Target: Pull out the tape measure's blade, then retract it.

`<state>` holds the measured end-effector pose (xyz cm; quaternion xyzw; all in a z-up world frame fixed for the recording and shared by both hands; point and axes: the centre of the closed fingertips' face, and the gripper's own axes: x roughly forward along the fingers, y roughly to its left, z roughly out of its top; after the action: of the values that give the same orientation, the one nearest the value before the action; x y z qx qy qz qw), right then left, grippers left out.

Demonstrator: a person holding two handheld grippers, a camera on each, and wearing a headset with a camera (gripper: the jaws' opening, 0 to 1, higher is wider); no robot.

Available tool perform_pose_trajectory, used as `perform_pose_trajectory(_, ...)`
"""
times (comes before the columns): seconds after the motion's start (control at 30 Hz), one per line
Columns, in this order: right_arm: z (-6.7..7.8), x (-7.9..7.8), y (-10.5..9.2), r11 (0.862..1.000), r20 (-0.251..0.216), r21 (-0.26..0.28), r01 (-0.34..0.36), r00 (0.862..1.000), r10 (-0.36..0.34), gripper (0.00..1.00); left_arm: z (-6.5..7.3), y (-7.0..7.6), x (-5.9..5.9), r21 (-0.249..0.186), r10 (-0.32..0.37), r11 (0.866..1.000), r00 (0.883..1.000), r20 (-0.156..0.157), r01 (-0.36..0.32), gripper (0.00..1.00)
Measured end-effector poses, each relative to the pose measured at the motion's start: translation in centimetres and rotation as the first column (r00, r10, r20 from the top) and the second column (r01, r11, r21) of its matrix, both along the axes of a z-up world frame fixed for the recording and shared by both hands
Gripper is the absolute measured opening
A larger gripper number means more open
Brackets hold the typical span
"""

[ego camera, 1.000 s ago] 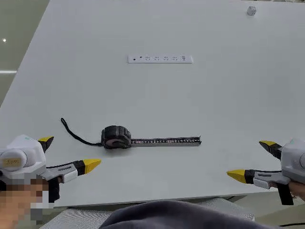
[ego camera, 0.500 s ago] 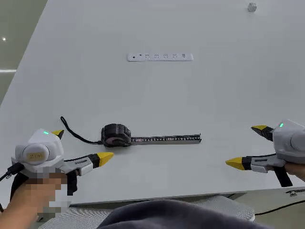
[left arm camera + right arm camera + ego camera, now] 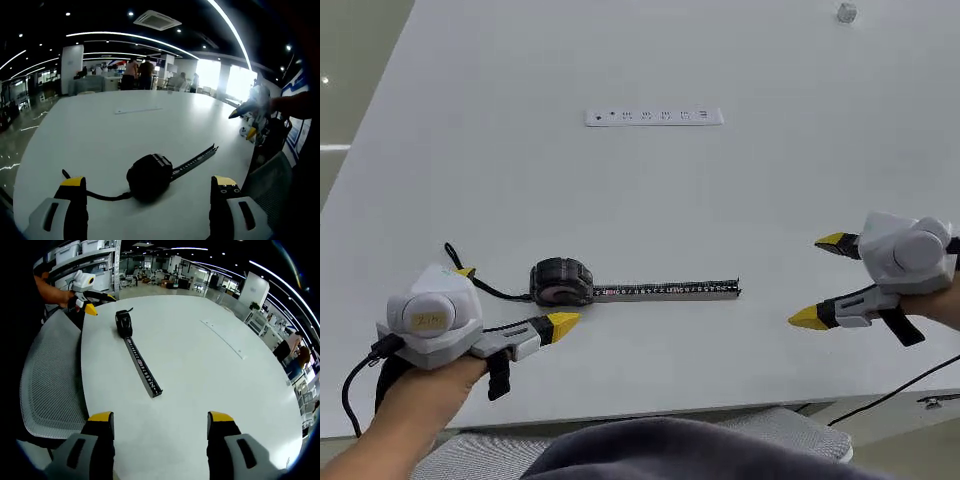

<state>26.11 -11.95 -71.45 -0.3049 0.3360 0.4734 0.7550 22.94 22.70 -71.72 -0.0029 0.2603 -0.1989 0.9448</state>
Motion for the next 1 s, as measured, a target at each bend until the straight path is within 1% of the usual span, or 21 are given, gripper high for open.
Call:
perform_pose_trajectory(0.1,0.0,0.5,0.3,0.999,-0.006,-0.028,-0.042,0.999,0.042,0.77,0.0,-0.1,0.1,-0.022,0.017,1.000,1.000,-0.006,-0.017,1.00)
perform_pose_trajectory(0.17,0.0,0.9,0.6,0.996,-0.006,-0.046,-0.072,0.997,0.071,0.77,0.0,-0.1,0.2,-0.026,0.030,0.999,1.000,-0.009,-0.030,1.00)
perform_pose_trajectory(0.2,0.1,1.1,0.9,0.995,-0.010,-0.051,-0.087,0.996,0.086,0.76,0.0,0.1,0.3,-0.027,0.041,0.999,0.999,-0.003,-0.041,1.00)
perform_pose_trajectory(0.23,0.1,1.2,1.1,0.994,-0.014,-0.052,-0.094,0.996,0.093,0.75,0.1,0.2,0.5,-0.020,0.054,0.998,0.999,0.010,-0.053,1.00)
perform_pose_trajectory(0.27,0.1,1.3,1.3,0.993,-0.018,-0.054,-0.102,0.995,0.101,0.74,0.2,0.2,0.5,-0.017,0.054,0.998,0.998,0.014,-0.053,1.00)
perform_pose_trajectory(0.33,0.1,1.6,1.7,0.990,-0.023,-0.061,-0.123,0.992,0.122,0.73,0.1,0.1,0.5,-0.023,0.055,0.998,0.998,0.011,-0.055,1.00)
perform_pose_trajectory(0.4,-0.2,1.5,2.2,0.986,-0.045,-0.066,-0.151,0.988,0.148,0.70,0.3,0.2,0.8,-0.030,0.082,0.996,0.996,0.017,-0.082,1.00)
perform_pose_trajectory(0.43,-0.3,1.5,2.4,0.985,-0.050,-0.068,-0.161,0.986,0.158,0.68,0.3,0.2,0.9,-0.031,0.084,0.996,0.996,0.016,-0.084,1.00)
perform_pose_trajectory(0.57,-1.2,1.7,3.1,0.973,-0.071,-0.101,-0.206,0.977,0.199,0.69,-0.1,-0.1,1.1,-0.025,0.088,0.996,0.996,0.005,-0.088,1.00)
perform_pose_trajectory(0.7,-1.9,1.9,3.7,0.963,-0.091,-0.121,-0.240,0.969,0.230,0.69,-0.6,-0.3,1.3,-0.009,0.083,0.996,0.997,0.002,-0.083,1.00)
perform_pose_trajectory(0.77,-2.1,2.0,3.9,0.959,-0.100,-0.128,-0.254,0.965,0.242,0.68,-0.8,-0.3,1.4,-0.009,0.081,0.997,0.997,-0.003,-0.081,1.00)
perform_pose_trajectory(0.9,-2.8,2.2,4.4,0.942,-0.108,-0.153,-0.300,0.952,0.285,0.68,-1.3,-0.5,1.7,-0.007,0.077,0.997,0.997,-0.015,-0.077,1.00)
perform_pose_trajectory(0.93,-3.0,2.2,4.5,0.936,-0.117,-0.162,-0.314,0.947,0.298,0.68,-1.3,-0.5,1.8,-0.009,0.077,0.997,0.997,-0.015,-0.077,1.00)
perform_pose_trajectory(1.0,-3.3,2.2,4.6,0.928,-0.126,-0.169,-0.332,0.941,0.313,0.65,-1.2,-0.7,1.9,-0.003,0.075,0.997,0.997,-0.011,-0.075,1.00)
